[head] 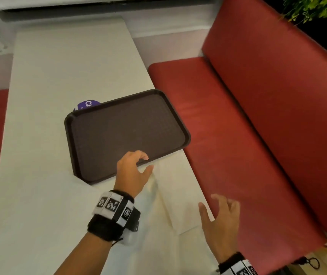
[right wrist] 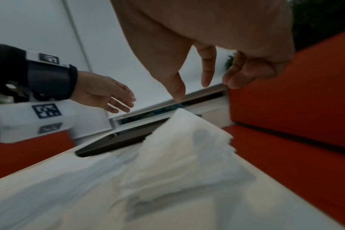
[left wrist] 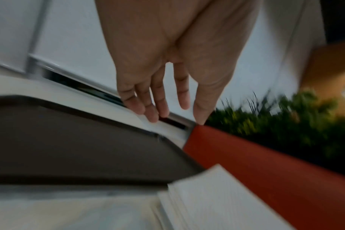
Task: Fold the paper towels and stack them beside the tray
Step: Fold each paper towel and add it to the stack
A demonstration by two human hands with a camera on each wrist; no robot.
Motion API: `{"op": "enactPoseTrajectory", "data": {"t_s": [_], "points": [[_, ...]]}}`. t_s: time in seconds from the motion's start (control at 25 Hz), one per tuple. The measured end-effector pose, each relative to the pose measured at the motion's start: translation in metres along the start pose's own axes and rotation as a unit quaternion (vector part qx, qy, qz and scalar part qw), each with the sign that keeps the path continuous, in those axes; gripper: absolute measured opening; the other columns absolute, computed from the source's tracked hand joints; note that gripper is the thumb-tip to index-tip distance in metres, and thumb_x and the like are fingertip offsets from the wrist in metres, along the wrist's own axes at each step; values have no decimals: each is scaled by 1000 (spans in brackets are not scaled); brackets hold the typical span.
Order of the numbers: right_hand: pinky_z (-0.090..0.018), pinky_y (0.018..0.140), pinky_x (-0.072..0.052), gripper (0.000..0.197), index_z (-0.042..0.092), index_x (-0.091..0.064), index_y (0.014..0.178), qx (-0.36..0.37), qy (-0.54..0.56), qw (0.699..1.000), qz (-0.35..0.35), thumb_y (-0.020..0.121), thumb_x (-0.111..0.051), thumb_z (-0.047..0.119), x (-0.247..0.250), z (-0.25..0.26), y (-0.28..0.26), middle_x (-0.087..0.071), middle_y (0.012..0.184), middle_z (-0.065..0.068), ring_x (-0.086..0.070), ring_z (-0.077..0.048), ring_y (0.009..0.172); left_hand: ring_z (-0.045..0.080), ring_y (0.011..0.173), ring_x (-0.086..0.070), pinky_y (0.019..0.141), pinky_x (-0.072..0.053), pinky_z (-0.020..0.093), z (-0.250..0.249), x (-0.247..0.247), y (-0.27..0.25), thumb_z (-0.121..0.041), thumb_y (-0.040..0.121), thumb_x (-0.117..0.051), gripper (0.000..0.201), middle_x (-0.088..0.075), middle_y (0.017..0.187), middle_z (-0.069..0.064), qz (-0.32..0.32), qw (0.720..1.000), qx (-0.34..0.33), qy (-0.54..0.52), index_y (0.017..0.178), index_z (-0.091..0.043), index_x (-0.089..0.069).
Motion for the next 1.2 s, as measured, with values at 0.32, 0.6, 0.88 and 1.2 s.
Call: {"op": "enactPoseTrajectory", "data": {"t_s": [0.32, 0.6, 0.88, 1.2], "points": [[-35, 79, -49, 32, 25, -61, 109, 345, -66, 913, 209, 82, -64, 40, -108, 112, -98, -60, 109, 5, -63, -17, 98, 5, 39, -55, 48, -39, 6, 161, 154, -248, -2, 59, -83, 38, -67, 58, -8, -88, 946, 307, -63, 63, -35, -63], [-44, 108, -32, 78, 14, -21, 146, 251, -277, 855, 359, 87, -56, 52, -209, 148, -97, -30, 147, -12, -30, -30, 134, 18, 42, -48, 40, -40, 12, 212, 182, -368, 4, 49, -83, 29, -58, 50, 10, -186, 912, 340, -134, 51, -18, -65], [-47, 105, -30, 101, 23, -13, 148, 296, -345, 812, 366, 71, -75, 49, -224, 186, -81, -23, 149, -6, -27, -28, 136, 12, 39, -50, 45, -44, 13, 237, 184, -388, -9, 50, -85, 34, -62, 59, 14, -181, 906, 357, -141, 58, -35, -65], [-38, 89, -36, 39, 21, -54, 124, 380, -227, 866, 232, 87, -64, 27, -220, 205, -87, -53, 119, -3, -54, -23, 109, 6, 37, -46, 52, -49, 18, 235, 185, -384, 7, 56, -82, 45, -61, 67, 16, -186, 895, 369, -166, 57, -35, -66]]}}
Point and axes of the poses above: each hand's wrist, its own y-axis towards the middle knuckle, its own x-axis out of the back of the hand, z = x × y, the point moved 5 cm from there along y, towards the middle knuckle
